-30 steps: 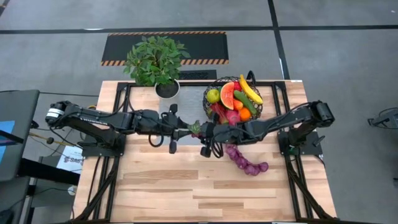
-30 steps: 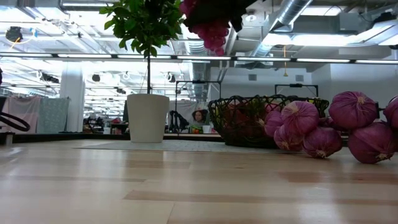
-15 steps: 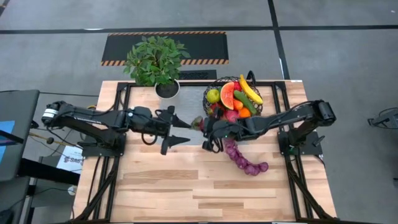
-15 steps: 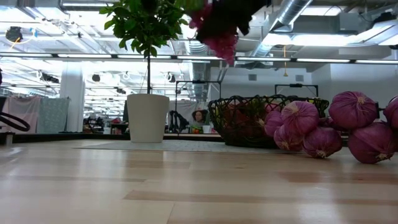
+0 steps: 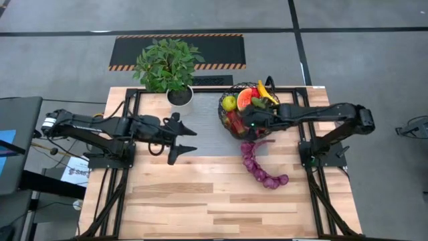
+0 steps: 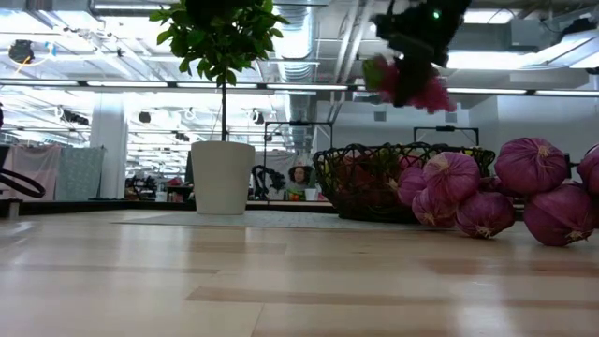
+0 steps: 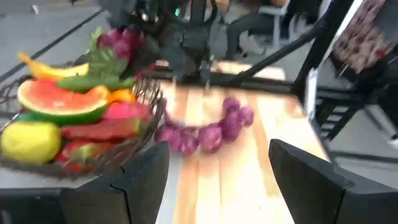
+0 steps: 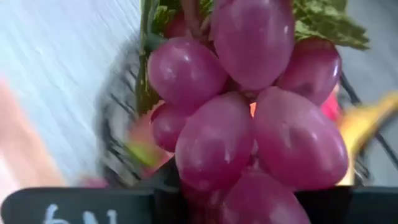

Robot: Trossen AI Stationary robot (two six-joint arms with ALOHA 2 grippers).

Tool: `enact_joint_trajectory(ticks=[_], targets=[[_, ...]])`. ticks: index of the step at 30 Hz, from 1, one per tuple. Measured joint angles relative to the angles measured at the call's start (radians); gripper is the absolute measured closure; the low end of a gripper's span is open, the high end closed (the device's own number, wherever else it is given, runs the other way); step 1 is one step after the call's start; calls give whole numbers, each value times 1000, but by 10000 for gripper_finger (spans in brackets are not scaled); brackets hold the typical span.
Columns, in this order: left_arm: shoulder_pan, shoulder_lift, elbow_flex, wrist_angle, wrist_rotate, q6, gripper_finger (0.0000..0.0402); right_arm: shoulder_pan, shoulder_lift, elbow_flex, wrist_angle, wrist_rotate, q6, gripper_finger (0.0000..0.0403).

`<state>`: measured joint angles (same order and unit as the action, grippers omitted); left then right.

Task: Build produce basket
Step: Put the grapes into the wire basket, then put the purple garlic into the wire basket

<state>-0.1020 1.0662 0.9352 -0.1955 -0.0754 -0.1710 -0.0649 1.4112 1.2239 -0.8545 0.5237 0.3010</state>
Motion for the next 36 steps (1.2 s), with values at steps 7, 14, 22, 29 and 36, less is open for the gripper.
enact_joint_trajectory(ticks=[7,14,22,29,36], targets=[[0,21,0,-29,-55,38,138,-34,13,0,-106,-2,-37,217],[0,28,0,-23,-65,55,138,-77,59,-2,-136,-7,-45,118],[0,28,0,-25,-75,54,138,-109,82,-1,-135,-43,-105,81],[0,28,0,-26,-71,55,138,-122,6,-1,-109,-141,-104,82],[0,28,0,-64,-69,54,138,-103,-62,0,-165,-315,58,83]])
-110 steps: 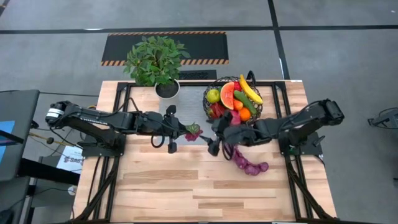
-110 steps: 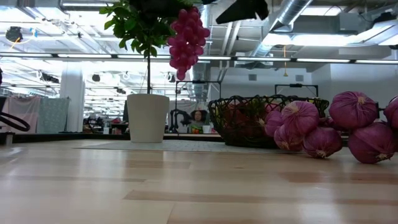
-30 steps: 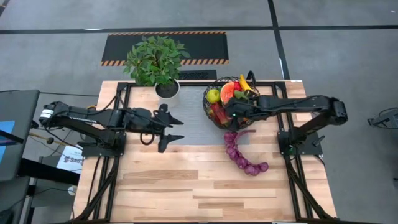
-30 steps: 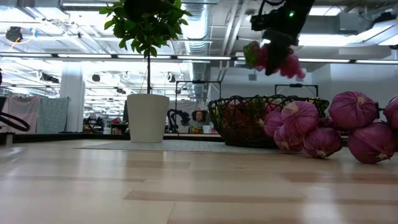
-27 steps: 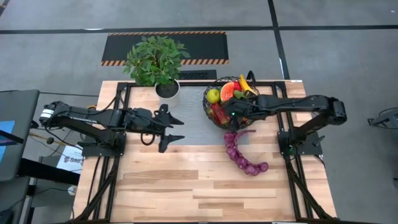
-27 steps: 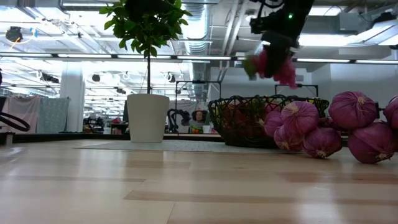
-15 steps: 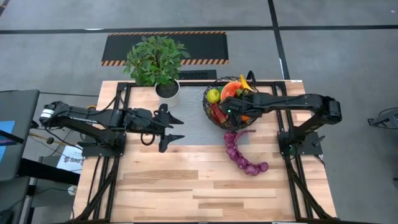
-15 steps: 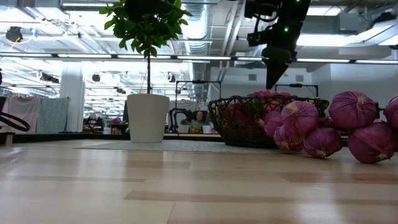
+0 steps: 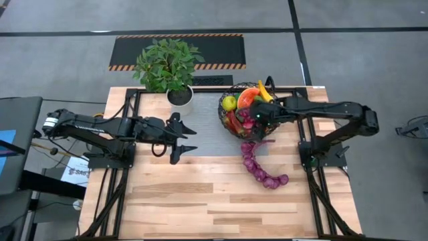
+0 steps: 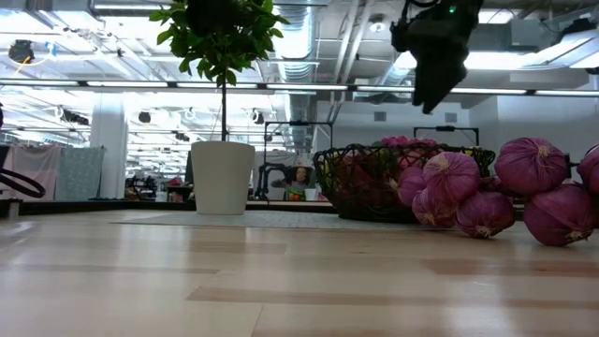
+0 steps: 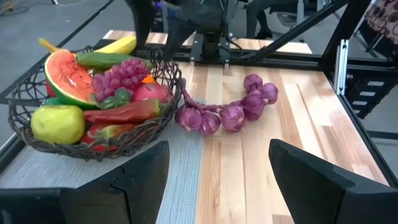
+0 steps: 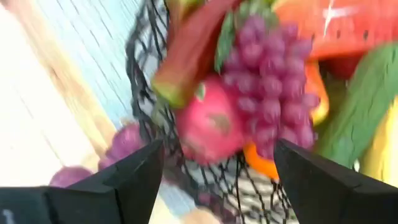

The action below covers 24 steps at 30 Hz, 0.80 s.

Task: Build produce basket
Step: Put the purple garlic into the wire basket

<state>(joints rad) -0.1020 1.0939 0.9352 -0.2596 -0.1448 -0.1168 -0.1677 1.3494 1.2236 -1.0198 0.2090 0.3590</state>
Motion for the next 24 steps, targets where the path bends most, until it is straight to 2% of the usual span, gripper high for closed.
enact_joint_trajectory(ticks=[9,18,24], targets=[[0,0,0,-43,0,-17,138,147,-4,0,-107,-1,180,83],[-9,0,-9,-44,8,-19,138,403,18,-3,-101,-1,543,83],[-26,5,-9,-37,7,-8,138,551,112,-2,-86,4,731,83]])
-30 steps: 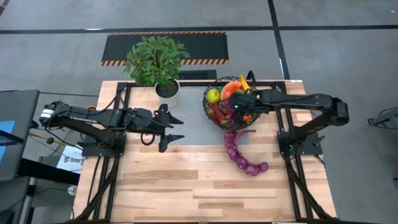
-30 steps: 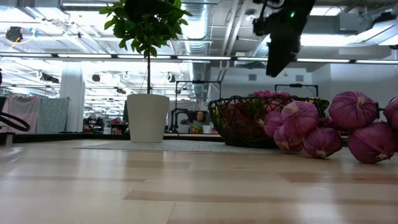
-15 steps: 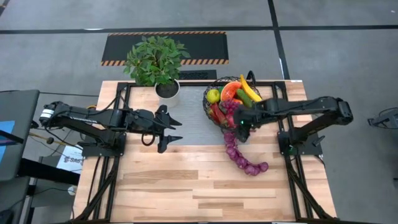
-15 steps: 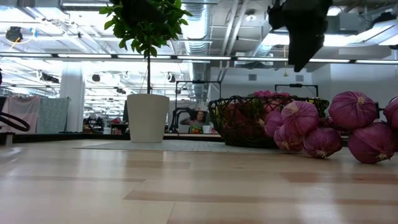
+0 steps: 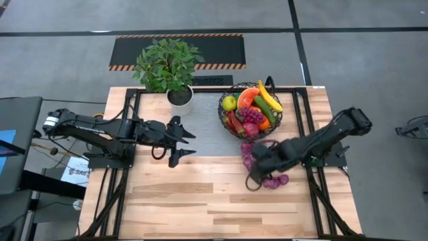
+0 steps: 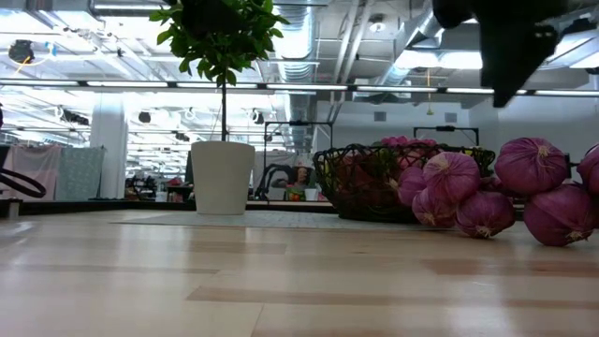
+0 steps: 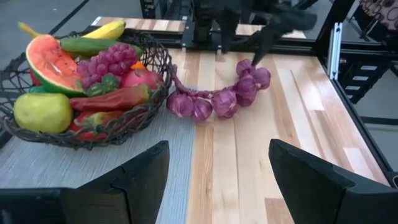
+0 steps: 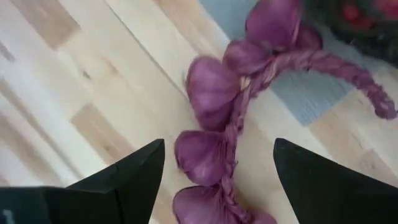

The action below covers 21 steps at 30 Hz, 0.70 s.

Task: Build produce basket
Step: Put the purple garlic into the wire basket

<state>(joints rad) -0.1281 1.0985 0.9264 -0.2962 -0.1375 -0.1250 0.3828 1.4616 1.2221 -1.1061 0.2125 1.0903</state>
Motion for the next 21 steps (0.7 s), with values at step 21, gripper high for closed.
enact_joint_trajectory(ticks=[21], targets=[[-4,0,0,26,-9,0,138,63,349,-7,46,-54,117,83]])
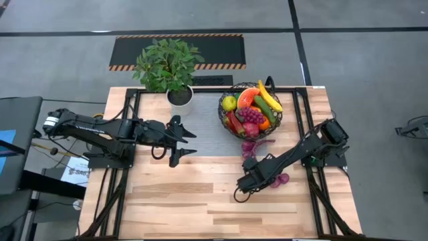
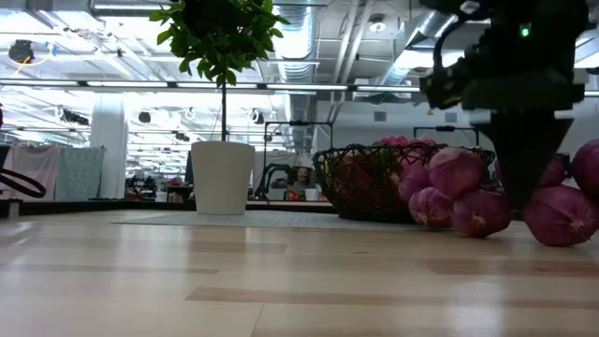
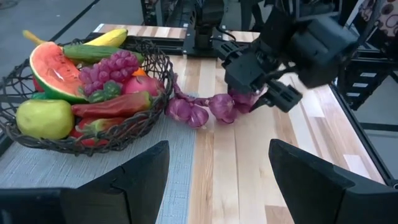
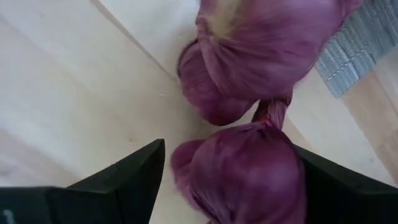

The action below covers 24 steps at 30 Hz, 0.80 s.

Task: Build produce basket
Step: Put the purple garlic into the wire basket

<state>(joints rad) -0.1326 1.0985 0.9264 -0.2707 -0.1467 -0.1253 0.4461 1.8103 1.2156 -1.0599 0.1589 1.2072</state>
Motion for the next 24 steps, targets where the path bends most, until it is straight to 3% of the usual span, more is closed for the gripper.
enact_joint_trajectory(ticks=[6,15,24], targets=[[0,0,0,-1,0,0,138,6,58,0,54,-69,0,114],[0,0,0,-2,-18,8,138,23,60,29,62,-89,20,229],[0,0,0,-4,-23,8,138,56,60,180,-55,-86,18,212]])
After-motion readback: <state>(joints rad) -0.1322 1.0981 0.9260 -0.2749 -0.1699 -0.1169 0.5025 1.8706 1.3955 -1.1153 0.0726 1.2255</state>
